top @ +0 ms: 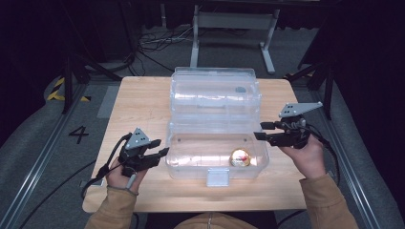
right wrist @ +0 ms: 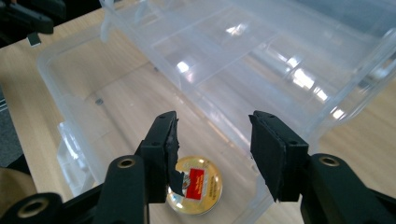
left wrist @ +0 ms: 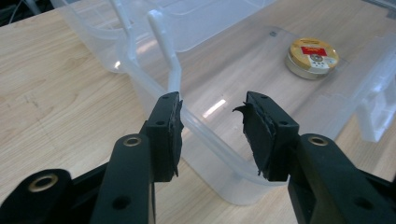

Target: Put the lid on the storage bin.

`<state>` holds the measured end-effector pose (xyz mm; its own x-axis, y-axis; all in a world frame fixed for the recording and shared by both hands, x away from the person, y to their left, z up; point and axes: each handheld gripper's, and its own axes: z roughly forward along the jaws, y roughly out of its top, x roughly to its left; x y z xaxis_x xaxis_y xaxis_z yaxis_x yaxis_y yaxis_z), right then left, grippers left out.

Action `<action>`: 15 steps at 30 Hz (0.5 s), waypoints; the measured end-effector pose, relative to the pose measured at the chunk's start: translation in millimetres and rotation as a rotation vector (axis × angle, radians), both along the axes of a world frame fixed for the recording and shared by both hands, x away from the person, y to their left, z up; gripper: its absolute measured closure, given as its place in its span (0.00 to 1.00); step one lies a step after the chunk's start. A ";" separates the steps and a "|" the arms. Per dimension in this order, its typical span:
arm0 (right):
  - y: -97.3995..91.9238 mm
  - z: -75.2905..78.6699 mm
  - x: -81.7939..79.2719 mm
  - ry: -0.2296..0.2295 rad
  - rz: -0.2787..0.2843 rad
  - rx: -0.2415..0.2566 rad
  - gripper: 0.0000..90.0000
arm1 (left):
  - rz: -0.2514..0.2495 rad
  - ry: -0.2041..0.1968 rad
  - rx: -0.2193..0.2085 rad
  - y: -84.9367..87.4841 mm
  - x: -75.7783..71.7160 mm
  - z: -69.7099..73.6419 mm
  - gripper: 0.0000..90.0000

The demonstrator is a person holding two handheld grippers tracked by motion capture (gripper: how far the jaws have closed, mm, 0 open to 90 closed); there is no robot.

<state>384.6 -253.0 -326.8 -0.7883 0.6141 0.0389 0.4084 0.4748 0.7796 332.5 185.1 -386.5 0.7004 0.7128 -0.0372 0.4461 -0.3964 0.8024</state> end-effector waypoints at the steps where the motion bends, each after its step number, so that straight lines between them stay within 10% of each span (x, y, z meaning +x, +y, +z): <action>1: -1.8 3.4 1.6 -0.019 0.006 0.008 0.58 | -0.006 0.009 -0.001 -1.4 0.2 -0.3 0.65; 15: 3.6 26.8 43.6 -0.101 0.040 -0.009 0.53 | -0.132 0.057 -0.050 -9.8 -3.2 -1.4 0.71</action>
